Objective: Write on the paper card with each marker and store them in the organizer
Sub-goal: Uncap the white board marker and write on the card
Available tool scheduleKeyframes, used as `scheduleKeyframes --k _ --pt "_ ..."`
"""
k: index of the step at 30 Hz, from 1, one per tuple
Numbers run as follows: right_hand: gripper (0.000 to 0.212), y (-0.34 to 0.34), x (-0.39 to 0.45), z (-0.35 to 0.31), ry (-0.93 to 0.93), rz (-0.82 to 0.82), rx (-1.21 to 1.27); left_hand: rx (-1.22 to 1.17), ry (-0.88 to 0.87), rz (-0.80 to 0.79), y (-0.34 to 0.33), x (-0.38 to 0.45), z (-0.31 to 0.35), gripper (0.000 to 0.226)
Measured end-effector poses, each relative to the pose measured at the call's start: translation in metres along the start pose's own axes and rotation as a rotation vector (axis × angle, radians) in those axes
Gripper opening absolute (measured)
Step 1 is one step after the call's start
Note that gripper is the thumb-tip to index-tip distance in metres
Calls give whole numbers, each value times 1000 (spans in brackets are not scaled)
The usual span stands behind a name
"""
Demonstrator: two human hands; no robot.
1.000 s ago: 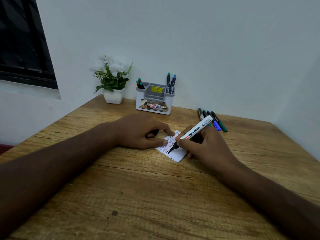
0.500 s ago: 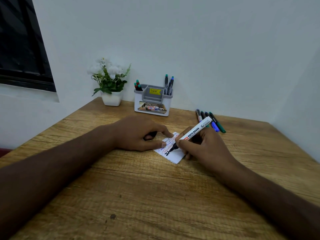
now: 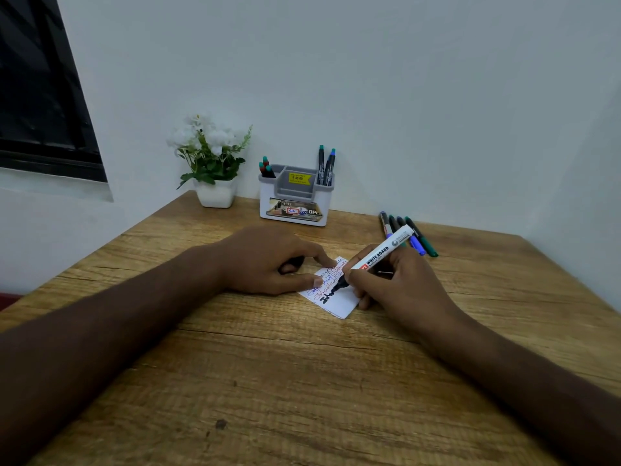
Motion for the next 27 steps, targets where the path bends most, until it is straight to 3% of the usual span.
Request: scheduleKeyframes --k 19,27 --pt "26 3 4 6 -30 12 15 -5 -11 29 1 0 -1 42" --pt "17 3 3 4 -26 4 40 -8 -3 30 1 -1 -1 41"
Point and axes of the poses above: each hand's wrist, its own x-axis towards the middle knuckle, its own y-axis out of the back of the hand, z = x × y, the point moved 10 cm from there along x, towards the middle knuckle, and after that the axes turned 6 degrees about -z, right-handed, at the moved point
